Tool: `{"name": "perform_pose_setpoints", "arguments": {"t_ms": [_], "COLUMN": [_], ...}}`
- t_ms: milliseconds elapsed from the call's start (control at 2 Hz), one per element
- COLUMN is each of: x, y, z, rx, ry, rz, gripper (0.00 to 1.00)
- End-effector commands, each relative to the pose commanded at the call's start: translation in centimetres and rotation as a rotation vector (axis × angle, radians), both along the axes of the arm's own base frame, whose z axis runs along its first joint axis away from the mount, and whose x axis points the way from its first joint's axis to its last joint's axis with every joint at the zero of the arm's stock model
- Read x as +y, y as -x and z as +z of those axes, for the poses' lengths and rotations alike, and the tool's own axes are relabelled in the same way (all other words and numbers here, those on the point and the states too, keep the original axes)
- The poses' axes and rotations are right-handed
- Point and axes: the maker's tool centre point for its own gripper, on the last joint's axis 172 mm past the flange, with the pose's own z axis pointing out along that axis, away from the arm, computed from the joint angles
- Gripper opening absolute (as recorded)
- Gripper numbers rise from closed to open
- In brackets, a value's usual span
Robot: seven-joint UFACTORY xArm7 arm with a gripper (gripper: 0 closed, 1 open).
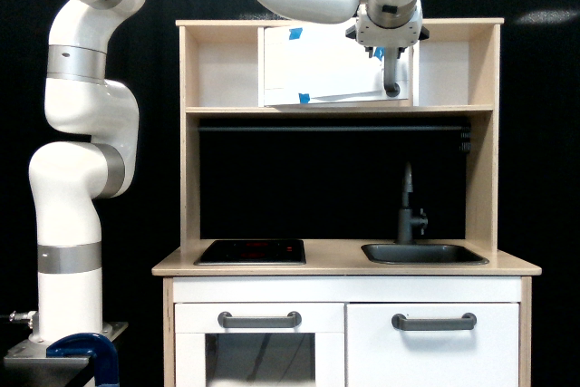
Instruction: Open the oven door
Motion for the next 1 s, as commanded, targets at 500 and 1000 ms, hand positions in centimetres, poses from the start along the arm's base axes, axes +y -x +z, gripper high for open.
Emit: {"name": "perform_pose_setpoints", "arguments": {"t_ms": [500, 1000], "x": [-1.8, -5.2], "y": [0.5, 2.9], "z": [0.1, -0.7], "rx": [0.0, 0.0], "ry": [0.0, 0.0], "rz": [0.0, 0.0], "gripper": [1.0, 1.0]}}
